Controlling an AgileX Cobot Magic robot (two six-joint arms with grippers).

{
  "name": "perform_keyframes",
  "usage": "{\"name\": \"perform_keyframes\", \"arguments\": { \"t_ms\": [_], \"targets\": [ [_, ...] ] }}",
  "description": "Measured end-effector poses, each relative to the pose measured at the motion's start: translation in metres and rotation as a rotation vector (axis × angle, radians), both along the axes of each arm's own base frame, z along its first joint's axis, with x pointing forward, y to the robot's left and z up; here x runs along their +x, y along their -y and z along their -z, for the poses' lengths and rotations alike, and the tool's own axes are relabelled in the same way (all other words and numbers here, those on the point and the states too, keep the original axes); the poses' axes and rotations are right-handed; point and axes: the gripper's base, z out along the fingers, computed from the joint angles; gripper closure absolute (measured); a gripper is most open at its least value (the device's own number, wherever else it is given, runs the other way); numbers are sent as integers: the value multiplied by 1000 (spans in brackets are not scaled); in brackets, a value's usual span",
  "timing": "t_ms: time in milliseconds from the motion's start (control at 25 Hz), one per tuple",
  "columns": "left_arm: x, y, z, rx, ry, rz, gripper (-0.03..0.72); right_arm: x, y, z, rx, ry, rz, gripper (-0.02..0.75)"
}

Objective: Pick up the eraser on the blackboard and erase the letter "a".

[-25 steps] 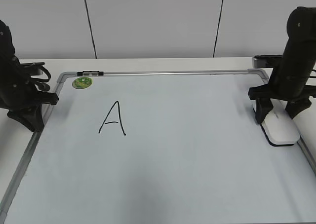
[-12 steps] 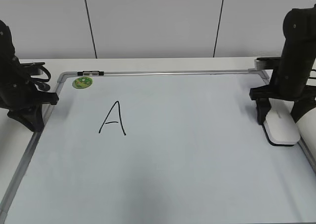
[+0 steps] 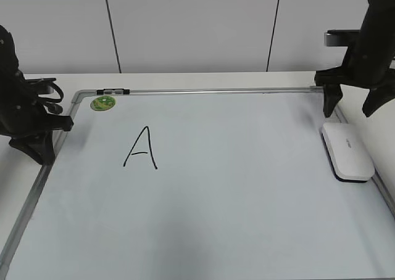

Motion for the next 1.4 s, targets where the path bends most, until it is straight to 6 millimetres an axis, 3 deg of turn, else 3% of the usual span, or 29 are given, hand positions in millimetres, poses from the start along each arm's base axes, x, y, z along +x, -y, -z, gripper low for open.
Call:
{"name": "perform_keyframes", "arguments": {
  "t_ms": [200, 280, 360, 520, 600, 680, 800, 1080, 1200, 1400],
  "targets": [
    [0, 0, 0, 0, 0, 0, 613, -7, 0, -31, 4, 67, -4, 144],
    [0, 0, -2, 4, 4, 3, 571, -9, 0, -39, 6, 85, -3, 144],
    [-1, -1, -8, 13, 20, 9, 473, -12, 0, -49, 10, 105, -3, 145],
    [-3, -4, -37, 38, 93, 26, 196, -17, -1, -63, 18, 138, -2, 146],
    [-6, -6, -53, 51, 120, 35, 95, -18, -1, -67, 28, 147, 0, 146],
    [-11, -7, -66, 64, 127, 44, 62, -20, -2, -73, 37, 159, 2, 147],
    [-23, -9, -88, 80, 111, 54, 67, -24, -2, -84, 44, 182, 2, 148],
    [-55, -13, -161, 91, 241, 54, 217, -56, -11, -119, 90, 239, -10, 149],
    [-78, -14, -197, 94, 325, 53, 244, -70, -17, -126, 118, 242, -20, 149],
    [-117, -14, -238, 104, 420, 67, 252, -101, -26, -134, 136, 236, -45, 149]
  ]
}}
